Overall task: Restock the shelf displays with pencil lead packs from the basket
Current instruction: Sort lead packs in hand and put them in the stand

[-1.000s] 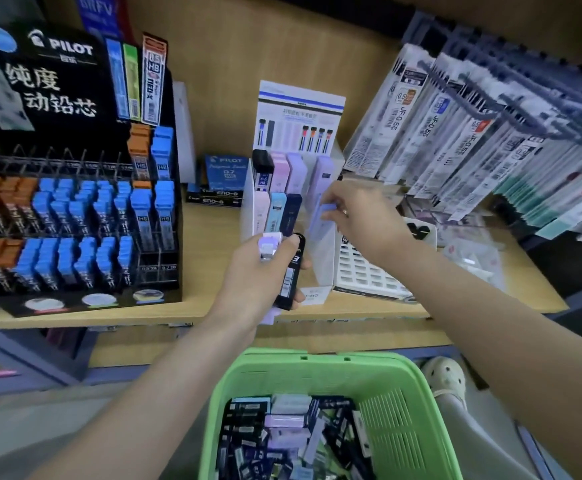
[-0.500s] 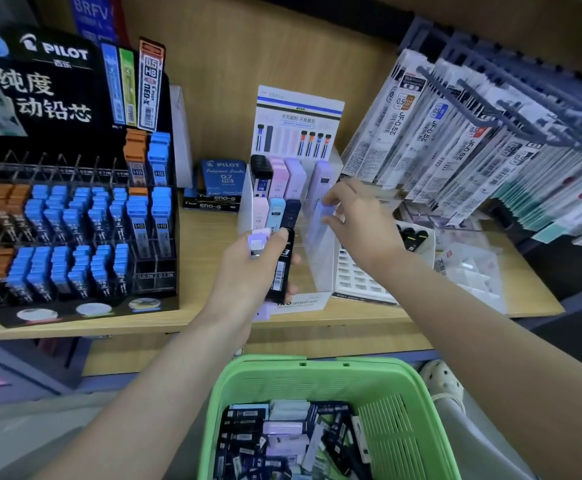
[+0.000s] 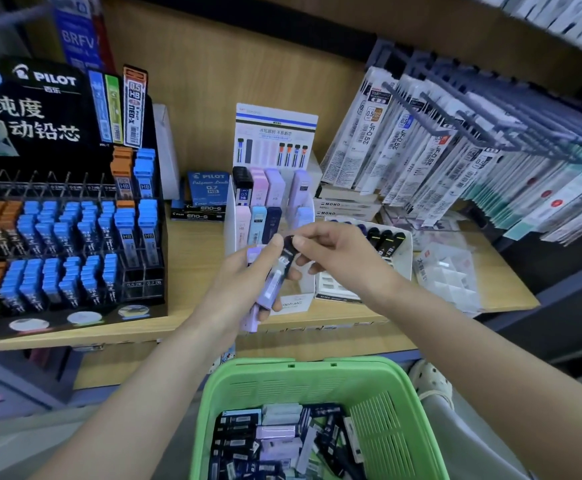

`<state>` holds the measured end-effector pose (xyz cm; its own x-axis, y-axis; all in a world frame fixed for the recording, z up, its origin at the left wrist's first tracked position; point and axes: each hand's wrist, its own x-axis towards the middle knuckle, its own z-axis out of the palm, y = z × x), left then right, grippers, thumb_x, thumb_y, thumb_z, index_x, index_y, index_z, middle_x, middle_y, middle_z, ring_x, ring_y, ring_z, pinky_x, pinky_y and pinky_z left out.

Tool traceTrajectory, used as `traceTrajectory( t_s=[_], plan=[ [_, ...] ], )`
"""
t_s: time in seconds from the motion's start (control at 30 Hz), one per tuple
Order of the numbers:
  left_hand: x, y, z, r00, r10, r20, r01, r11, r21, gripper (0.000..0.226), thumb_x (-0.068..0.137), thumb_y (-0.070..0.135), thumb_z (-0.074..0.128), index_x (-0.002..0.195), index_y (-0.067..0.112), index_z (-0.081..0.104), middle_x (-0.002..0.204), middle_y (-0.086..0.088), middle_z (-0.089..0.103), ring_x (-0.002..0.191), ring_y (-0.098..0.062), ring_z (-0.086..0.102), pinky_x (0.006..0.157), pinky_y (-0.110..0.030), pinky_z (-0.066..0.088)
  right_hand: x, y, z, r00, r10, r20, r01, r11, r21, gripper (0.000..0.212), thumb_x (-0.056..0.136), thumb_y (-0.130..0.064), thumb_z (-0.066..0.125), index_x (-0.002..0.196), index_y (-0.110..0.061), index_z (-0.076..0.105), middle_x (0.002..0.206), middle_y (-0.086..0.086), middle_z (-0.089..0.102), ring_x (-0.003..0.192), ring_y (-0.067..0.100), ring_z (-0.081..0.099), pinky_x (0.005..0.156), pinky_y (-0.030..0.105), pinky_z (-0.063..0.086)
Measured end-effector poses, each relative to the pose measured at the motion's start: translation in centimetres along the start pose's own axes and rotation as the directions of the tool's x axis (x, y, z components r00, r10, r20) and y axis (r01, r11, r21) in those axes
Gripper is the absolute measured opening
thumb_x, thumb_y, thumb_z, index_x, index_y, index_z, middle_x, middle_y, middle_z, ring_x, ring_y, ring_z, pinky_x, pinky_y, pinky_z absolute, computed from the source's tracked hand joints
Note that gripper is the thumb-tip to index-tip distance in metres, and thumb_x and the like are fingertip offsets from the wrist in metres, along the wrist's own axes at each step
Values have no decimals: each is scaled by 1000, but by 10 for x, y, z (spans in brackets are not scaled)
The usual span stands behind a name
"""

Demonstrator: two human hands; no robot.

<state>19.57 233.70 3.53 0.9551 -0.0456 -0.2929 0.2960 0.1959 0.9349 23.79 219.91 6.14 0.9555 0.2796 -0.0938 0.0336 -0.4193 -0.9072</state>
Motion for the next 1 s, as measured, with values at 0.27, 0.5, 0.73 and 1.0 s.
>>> traceTrajectory(
  t_s=[0.27,0.5,0.73,1.0],
  plan=[
    [-6,1,12,988,-37,150,35,999,20,28,88,36,57,88,8,58,39,7,44,32,-9,25,37,-20,19,-30,0,-37,991,-43,-129,73,969,236,19,93,6,47,97,-4,62,83,10,65,68,5,65,70,17,54],
    [4,-13,39,995,98,21,-100,987,128,20,84,26,69,94,10,62,39,5,39,34,-11,29,36,-18,24,-54,14,-61,988,84,-128,-52,971,234,17,93,-4,52,106,-4,63,88,13,70,77,11,70,70,17,55],
    [11,-28,69,991,127,30,-131,966,223,18,81,22,73,88,10,62,38,6,39,30,-9,30,34,-15,24,-68,40,-76,973,107,-204,-62,974,216,18,87,1,59,104,1,64,80,13,69,68,9,69,66,17,55],
    [26,-43,99,993,-105,56,86,959,269,22,93,31,54,103,11,52,56,2,53,33,-9,36,37,-18,27,-51,74,-116,893,78,-444,-48,996,77,12,86,-5,63,91,-16,63,83,8,69,72,11,69,70,21,56]
  ],
)
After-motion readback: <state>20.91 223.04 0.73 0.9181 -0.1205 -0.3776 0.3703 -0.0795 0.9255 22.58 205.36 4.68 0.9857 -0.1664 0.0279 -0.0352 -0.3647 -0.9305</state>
